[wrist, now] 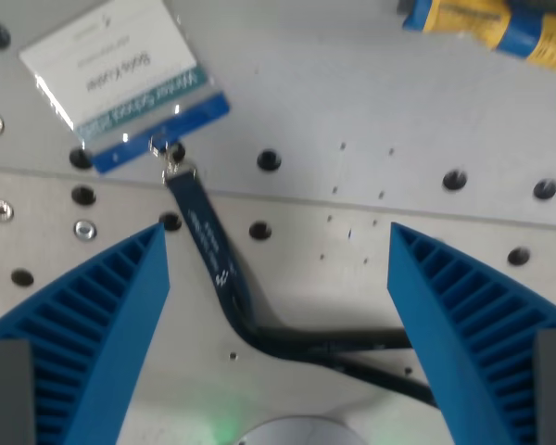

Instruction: Move in base negative x

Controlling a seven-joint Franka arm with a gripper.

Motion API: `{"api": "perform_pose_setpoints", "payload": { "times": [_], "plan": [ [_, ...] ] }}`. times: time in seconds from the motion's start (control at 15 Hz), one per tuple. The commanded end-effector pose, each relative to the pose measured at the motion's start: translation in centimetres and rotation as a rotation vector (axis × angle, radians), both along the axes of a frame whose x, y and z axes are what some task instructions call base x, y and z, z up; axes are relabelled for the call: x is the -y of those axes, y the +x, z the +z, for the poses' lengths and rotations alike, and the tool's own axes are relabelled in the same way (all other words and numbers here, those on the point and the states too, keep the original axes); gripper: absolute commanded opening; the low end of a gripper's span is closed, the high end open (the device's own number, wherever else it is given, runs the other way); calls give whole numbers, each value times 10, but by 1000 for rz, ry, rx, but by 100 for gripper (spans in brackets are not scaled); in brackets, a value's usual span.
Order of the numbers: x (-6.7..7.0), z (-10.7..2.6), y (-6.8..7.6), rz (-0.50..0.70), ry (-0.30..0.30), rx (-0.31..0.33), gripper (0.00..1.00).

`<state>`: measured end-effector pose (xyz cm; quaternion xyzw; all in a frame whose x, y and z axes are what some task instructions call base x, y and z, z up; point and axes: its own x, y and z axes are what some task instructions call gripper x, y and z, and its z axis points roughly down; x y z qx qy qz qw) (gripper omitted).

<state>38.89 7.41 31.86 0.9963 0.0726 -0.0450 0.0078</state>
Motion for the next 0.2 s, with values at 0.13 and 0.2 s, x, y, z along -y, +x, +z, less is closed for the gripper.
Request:
{"api": "perform_pose_setpoints", "payload": {
  "times": [0.13,0.2],
  "plan": [
    [-5,2,-31,-15,17,87,100],
    [-6,1,-36,-15,17,87,100]
  ]
}}
